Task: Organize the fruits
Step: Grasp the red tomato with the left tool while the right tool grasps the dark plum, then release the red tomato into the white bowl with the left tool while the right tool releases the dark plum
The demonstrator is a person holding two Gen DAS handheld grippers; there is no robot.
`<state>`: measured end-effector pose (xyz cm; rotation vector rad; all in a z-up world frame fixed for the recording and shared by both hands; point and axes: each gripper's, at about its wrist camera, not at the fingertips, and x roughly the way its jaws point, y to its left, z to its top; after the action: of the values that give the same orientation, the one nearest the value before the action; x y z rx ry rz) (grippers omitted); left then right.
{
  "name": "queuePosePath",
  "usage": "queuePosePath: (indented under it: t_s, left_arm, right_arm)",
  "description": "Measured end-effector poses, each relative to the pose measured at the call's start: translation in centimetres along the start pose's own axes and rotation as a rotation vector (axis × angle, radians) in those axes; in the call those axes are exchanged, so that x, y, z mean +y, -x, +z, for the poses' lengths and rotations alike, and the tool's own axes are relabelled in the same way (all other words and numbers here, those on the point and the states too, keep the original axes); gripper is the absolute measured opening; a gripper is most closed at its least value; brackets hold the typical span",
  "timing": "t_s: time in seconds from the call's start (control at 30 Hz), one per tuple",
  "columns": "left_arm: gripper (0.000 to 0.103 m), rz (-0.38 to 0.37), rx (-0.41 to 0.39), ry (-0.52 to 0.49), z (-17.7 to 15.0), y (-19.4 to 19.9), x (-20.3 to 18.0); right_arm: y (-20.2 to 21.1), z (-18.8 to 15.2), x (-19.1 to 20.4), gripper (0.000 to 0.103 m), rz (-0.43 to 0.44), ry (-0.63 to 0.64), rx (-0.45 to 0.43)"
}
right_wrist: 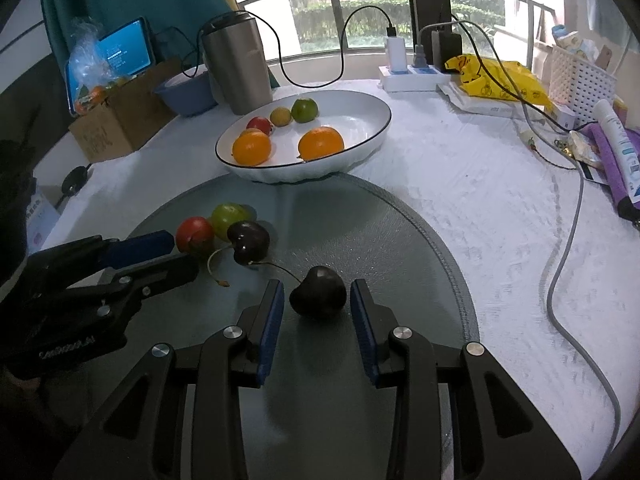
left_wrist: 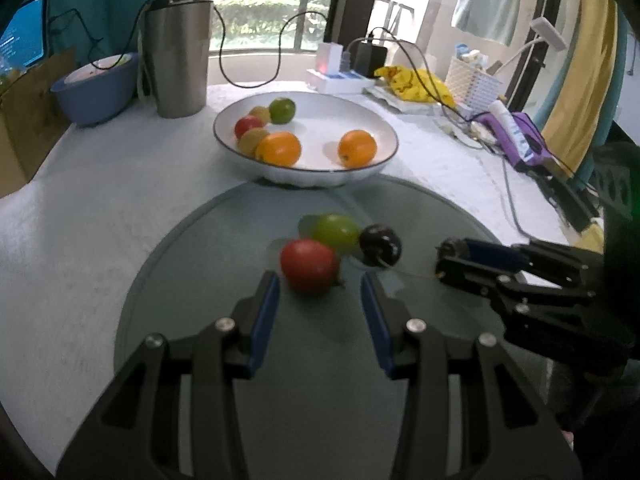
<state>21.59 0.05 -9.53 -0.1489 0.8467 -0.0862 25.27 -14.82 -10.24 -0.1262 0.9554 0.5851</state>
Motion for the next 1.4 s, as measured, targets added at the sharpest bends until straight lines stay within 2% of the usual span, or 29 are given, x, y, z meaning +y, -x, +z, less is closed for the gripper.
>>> queuePosePath:
  t_s: [0.2, 0.33, 0.37, 0.5, 0.93, 1.4]
  left_arm:
    - [0.044, -0.004, 0.007, -0.004, 0.5, -0.8, 0.3]
    - [0.043, -0.011, 0.01, -0.013, 0.7, -1.1, 0.3]
    - [0.038, -0.015, 0.016, -0.013, 0.7, -1.2, 0.4]
    - [0.035, -0.017, 0.017, -0.02, 0.7, -1.3, 0.2]
    - [0.035, -0.023, -0.019, -0.024, 1.1, 0.2, 0.1]
    - [0.035, -0.02, -0.067, -0.025, 3.3, 1.4, 0.3]
  right_arm:
    - [-0.2, 0.3, -0.3, 0.036, 0.01, 0.002, -0.002]
    - [-0.1, 0.3, -0.2, 0.032, 0.013, 0.005, -0.004]
    - [-0.1, 0.4, -0.2, 0.031, 0.012, 0.004, -0.005]
    - [-0.1, 0.4, -0.2, 0.031, 0.007, 0.003, -0.006]
    - [0.9, 1.4, -0.1, 0.031, -0.007, 0.011, -0.033]
    - [1.5, 3.7, -0.1, 0.031, -0.014, 0.026, -0.067]
